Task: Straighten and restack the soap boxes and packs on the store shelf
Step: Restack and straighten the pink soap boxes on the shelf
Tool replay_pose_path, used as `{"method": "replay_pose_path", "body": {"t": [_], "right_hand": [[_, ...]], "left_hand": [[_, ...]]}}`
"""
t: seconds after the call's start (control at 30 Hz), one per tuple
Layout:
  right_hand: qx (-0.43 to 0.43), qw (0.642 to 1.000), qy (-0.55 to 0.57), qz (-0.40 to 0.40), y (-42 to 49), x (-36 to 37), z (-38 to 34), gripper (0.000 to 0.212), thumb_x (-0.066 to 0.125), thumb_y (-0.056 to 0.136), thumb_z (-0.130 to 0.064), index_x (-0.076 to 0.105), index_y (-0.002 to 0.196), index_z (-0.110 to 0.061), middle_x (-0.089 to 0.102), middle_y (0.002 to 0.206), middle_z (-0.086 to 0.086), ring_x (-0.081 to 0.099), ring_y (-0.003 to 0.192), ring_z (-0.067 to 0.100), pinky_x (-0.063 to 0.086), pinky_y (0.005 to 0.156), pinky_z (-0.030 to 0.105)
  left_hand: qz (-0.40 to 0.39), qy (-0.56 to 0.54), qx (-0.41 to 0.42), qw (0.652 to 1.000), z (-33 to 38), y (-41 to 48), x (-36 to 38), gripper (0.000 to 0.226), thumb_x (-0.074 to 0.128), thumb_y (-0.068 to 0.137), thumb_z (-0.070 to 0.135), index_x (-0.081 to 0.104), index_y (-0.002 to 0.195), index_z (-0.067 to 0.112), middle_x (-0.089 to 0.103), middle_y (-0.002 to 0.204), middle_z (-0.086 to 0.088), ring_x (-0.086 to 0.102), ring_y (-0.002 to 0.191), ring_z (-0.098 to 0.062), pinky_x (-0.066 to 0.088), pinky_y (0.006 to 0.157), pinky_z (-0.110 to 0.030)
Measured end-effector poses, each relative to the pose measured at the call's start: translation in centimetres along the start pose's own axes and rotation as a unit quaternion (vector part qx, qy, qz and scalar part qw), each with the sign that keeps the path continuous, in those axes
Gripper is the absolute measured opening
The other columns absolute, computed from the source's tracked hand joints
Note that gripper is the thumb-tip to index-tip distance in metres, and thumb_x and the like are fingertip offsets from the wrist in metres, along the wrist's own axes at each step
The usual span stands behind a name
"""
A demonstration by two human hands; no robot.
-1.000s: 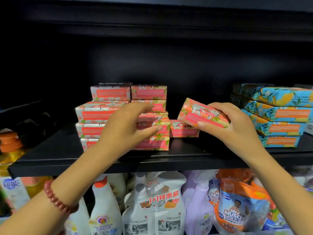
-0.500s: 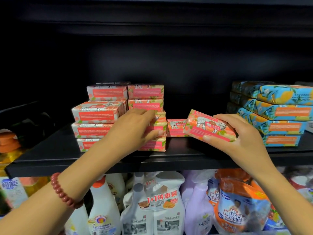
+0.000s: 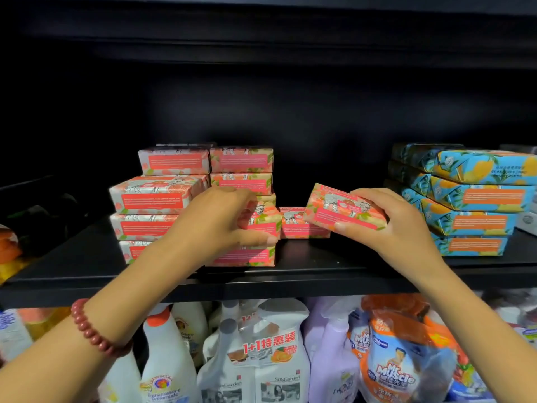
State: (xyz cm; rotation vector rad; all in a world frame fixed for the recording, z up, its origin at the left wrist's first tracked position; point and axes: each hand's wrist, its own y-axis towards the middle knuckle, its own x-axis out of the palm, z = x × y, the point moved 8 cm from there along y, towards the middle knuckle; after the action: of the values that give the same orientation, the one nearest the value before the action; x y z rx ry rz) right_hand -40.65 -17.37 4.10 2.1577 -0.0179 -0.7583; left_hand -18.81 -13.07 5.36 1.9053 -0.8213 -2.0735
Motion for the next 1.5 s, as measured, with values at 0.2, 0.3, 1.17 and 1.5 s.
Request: {"method": "replay_pose_path", "body": {"t": [0.2,0.3,1.17,1.5], "right_hand": [[-0.011,0.998,-0.031,-0.058,3.2,2.0,0.8,0.051,0.077,0.066,-0.044,0.062,0.110,-0.022,0.055,0.102,-0.010,0.052,0.092,0.000,0.034,0.074,0.000],[-0.016,0.995,-0.040,-0.085,4.7,3.4,0.8,0.046,0.078,0.066,-0.042,0.064,0.105,-0.021,0.056,0.099,-0.005,0.053,0.091,0.007,0.038,0.076,0.012],[0.004,0.998,-0.065,-0.028,3.9,3.0,0.6,0.061,0.068,0.081,-0.038,0.048,0.134,-0.016,0.049,0.134,-0.001,0.042,0.124,0.013,0.031,0.100,0.023],[-0.037,0.980,-0.072,-0.184,-5.0,3.5,-0.1,0.047,0.072,0.073,-0.046,0.065,0.113,-0.023,0.059,0.116,-0.013,0.049,0.108,-0.004,0.039,0.094,0.015]], "left_hand": [[0.130,-0.050,0.083,0.987,3.1,-4.0,-2.3,0.082,0.061,0.064,0.071,0.062,0.118,0.009,0.065,0.108,-0.002,0.059,0.098,-0.019,0.044,0.081,-0.027],[0.127,-0.080,0.097,0.984,4.0,-5.6,-1.8,0.078,0.059,0.066,0.068,0.065,0.114,0.008,0.066,0.105,0.000,0.054,0.097,-0.012,0.043,0.082,-0.023],[0.174,-0.165,0.056,0.969,3.1,-5.1,-2.8,0.074,0.064,0.060,0.066,0.068,0.111,0.012,0.060,0.101,0.015,0.056,0.093,-0.004,0.041,0.083,-0.012],[0.141,-0.191,0.077,0.968,7.0,3.7,-2.6,0.061,0.066,0.064,0.061,0.068,0.093,0.007,0.069,0.084,-0.004,0.061,0.077,-0.017,0.048,0.070,-0.044]]}}
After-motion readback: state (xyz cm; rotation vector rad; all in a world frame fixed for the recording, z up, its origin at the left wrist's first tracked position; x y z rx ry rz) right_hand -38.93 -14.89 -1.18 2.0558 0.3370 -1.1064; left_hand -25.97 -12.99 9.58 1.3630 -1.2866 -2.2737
